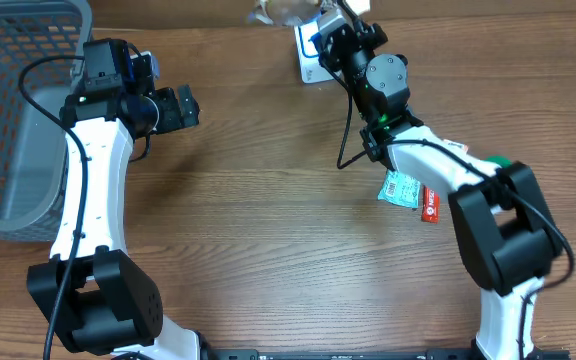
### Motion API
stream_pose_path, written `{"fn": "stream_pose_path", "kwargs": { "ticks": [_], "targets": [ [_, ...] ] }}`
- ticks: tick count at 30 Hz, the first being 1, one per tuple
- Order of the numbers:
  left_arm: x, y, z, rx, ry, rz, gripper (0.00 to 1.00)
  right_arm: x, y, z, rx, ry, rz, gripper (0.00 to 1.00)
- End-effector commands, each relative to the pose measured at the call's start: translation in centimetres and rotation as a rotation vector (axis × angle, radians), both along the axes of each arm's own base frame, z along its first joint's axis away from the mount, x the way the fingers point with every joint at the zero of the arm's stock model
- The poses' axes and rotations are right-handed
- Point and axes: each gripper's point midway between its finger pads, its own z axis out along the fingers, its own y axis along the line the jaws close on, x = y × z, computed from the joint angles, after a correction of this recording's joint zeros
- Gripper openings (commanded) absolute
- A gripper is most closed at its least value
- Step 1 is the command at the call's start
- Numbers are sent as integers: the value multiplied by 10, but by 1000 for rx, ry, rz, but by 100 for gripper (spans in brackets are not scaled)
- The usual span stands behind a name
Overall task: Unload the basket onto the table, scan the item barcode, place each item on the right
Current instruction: 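Carry the snack bag up and hold it before the scanner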
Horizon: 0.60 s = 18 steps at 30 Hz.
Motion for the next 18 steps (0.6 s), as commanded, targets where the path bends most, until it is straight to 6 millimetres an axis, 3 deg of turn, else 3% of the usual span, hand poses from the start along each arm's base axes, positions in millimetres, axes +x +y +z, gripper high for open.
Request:
{"fn": "stream_pose_path", "kwargs": {
  "ticks": [1, 12, 18],
  "targets": [
    [2, 1, 1, 5, -5, -1, 100, 25, -14, 3, 15, -31, -40, 4],
    [2, 1, 1, 5, -5, -1, 100, 76, 2, 0, 16, -36, -47, 4],
    [2, 1, 1, 5, -5, -1, 100, 86, 0, -36, -40, -6, -87, 4]
  ]
}}
